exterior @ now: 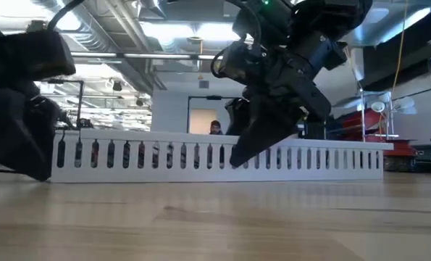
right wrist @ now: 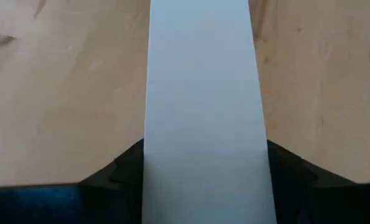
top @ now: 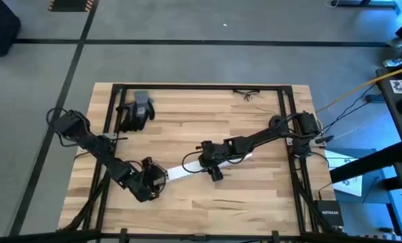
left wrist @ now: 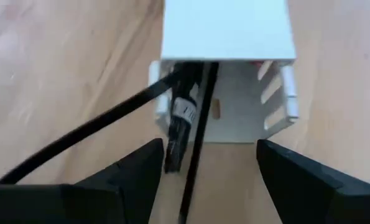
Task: Ziptie cables
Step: Close the white cable duct
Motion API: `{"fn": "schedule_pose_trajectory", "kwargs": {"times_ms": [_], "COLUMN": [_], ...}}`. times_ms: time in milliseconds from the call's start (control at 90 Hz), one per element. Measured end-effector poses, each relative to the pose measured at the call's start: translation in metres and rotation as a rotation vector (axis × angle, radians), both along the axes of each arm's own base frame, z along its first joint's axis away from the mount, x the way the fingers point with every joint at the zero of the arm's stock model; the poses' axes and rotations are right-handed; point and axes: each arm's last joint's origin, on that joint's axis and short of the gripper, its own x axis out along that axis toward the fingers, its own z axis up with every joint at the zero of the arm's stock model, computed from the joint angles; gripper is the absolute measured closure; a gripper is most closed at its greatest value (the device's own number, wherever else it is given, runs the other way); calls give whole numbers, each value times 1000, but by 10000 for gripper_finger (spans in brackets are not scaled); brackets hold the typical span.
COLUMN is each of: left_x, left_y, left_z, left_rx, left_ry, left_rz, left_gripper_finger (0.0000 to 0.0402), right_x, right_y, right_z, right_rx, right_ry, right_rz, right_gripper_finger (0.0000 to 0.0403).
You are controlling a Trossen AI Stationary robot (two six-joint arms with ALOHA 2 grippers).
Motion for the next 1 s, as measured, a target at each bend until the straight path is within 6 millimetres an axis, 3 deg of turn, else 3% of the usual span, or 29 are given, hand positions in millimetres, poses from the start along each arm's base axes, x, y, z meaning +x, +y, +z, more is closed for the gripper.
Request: {"fn": "schedule_pose_trajectory", "kwargs": {"times_ms": [367, 756, 1000], "left_x": [5, -2, 1], "left_y": [6, 20, 22], "left_z": [0, 17, 17], "left_rx": [31, 45, 94], "left_ry": [2, 5, 24], "left_rz": [4, 99, 42], "left_gripper_finger": [149, 149, 149], "right_x": [0, 4, 4], "right_y": [-1, -10, -10], "right_z": [0, 2, 2], "right_rx": [-25, -47, -44], "right_ry": [2, -33, -34], "right_rz": [-20, -111, -112], "right_gripper_finger": [188, 187, 187]}}
